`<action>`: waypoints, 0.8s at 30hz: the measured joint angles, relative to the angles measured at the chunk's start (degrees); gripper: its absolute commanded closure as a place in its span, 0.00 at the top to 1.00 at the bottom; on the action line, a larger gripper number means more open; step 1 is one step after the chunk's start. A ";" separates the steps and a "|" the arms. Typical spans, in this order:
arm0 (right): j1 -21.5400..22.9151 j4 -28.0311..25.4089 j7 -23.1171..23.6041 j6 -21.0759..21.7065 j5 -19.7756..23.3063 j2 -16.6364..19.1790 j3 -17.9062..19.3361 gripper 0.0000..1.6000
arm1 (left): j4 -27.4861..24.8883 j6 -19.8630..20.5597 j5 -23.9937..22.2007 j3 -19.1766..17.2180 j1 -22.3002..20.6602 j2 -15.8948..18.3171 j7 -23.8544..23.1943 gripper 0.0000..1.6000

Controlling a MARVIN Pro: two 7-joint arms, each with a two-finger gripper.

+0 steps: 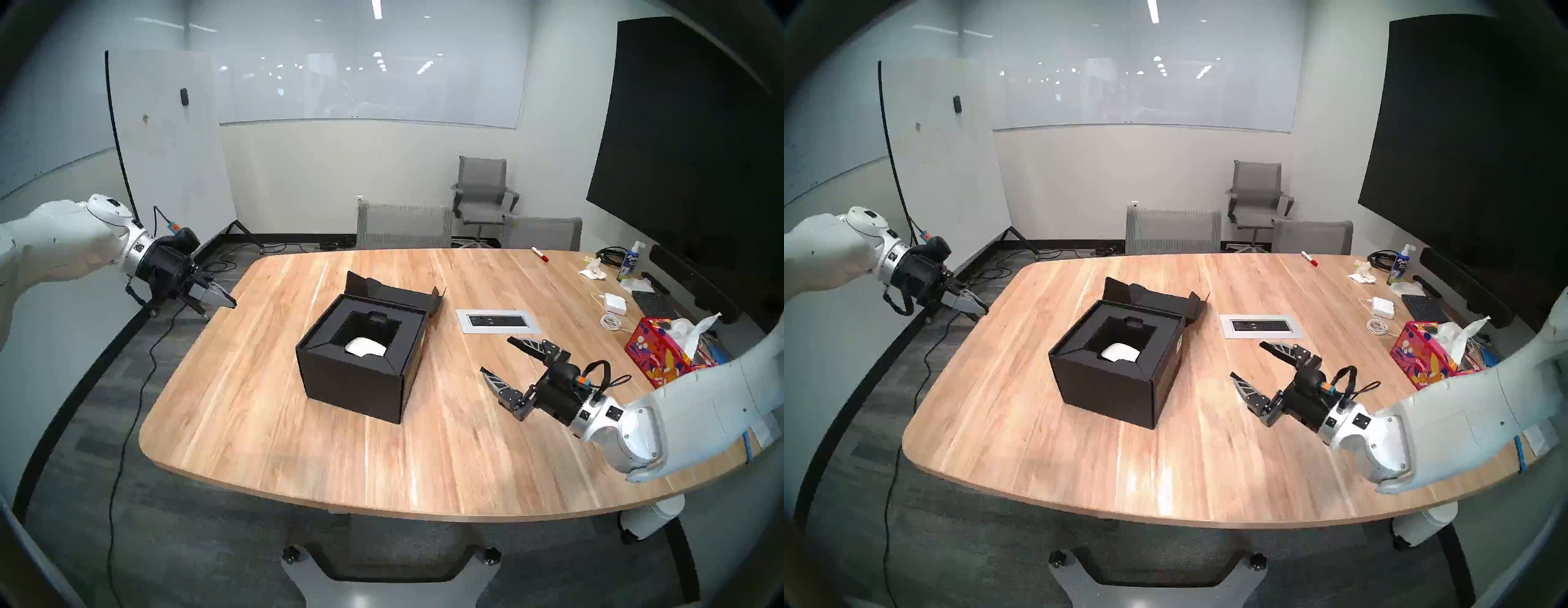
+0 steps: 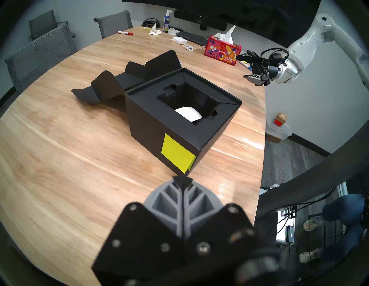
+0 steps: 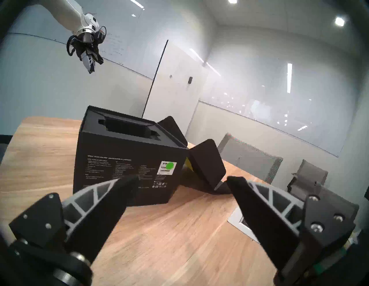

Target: Open the box and place the mouse inside

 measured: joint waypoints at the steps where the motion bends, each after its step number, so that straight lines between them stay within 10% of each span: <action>1: -0.18 0.14 0.34 0.00 0.32 -0.09 0.18 1.00 | 0.00 0.00 0.00 0.00 0.00 0.00 0.00 0.00; 24: -1.54 1.67 7.37 -0.01 5.70 0.48 2.98 1.00 | -0.01 0.00 -0.01 0.03 -0.01 0.00 0.00 0.00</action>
